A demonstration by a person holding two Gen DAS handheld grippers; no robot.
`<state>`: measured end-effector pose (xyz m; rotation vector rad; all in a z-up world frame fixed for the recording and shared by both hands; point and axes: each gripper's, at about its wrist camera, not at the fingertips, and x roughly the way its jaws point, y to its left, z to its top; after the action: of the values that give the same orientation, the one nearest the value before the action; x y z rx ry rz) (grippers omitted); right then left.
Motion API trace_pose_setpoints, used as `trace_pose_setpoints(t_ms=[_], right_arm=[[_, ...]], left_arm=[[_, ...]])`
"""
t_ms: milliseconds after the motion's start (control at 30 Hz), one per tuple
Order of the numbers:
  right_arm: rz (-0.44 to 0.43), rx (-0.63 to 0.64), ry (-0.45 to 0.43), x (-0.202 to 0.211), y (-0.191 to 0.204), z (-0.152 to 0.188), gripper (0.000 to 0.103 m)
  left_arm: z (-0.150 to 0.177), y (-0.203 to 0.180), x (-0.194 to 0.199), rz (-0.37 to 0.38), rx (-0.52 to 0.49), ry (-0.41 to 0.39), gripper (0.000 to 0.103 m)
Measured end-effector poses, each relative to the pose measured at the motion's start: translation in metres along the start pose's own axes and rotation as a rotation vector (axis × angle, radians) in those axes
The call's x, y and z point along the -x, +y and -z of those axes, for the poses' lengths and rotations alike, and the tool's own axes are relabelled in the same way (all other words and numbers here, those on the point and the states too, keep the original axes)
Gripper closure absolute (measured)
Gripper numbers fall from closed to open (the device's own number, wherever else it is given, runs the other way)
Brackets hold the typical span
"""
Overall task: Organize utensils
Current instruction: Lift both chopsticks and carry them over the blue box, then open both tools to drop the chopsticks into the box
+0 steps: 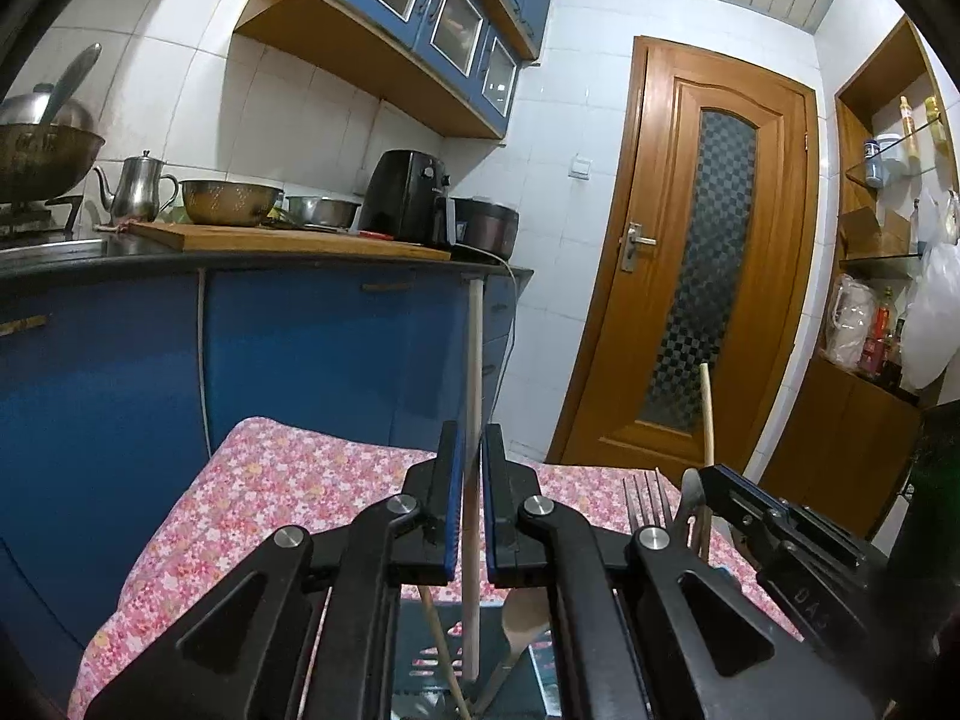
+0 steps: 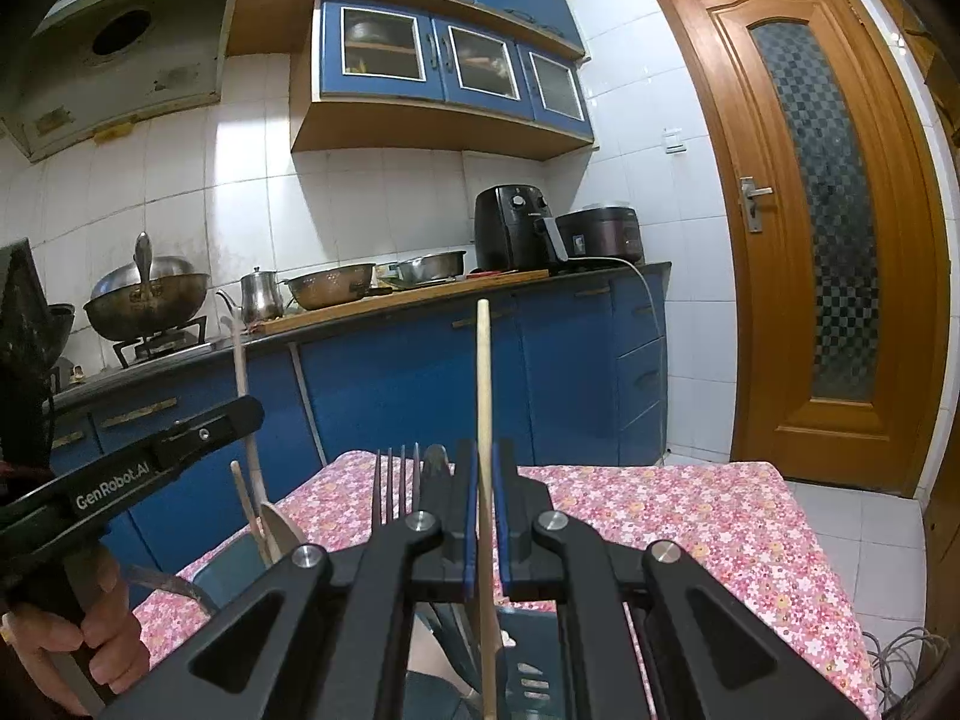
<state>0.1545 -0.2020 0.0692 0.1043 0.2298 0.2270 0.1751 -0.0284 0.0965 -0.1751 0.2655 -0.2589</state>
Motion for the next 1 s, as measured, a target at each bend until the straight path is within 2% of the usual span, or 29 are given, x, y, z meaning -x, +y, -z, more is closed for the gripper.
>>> trace_pose_setpoints(t_ms=[67,133,200,467,667,1000], right_arm=[[-0.005,0.002,0.005,0.002,0.002,0.001,0.096],[-0.018,-0.006,0.014,0.004,0.003,0.002,0.096],[-0.022,-0.014,0.021,0.006,0.003,0.002,0.092],[-0.04,-0.032,0.012,0.028,0.011,-0.006,0.081],[-0.048,-0.039,0.013,0.056,0.024,-0.014,0.076],[-0.058,-0.05,0.059,0.101,0.051,-0.008,0.074]], left_arm=[[0.002,0.001,0.002,-0.002,-0.003,0.005,0.1],[0.001,0.001,0.003,0.0,-0.006,0.02,0.09],[0.002,0.0,0.005,0.003,-0.009,0.028,0.085],[-0.006,-0.003,0.028,0.01,-0.02,0.039,0.083],[-0.016,-0.006,0.063,-0.006,-0.045,0.03,0.082],[-0.01,-0.001,0.113,-0.078,-0.072,0.114,0.082]])
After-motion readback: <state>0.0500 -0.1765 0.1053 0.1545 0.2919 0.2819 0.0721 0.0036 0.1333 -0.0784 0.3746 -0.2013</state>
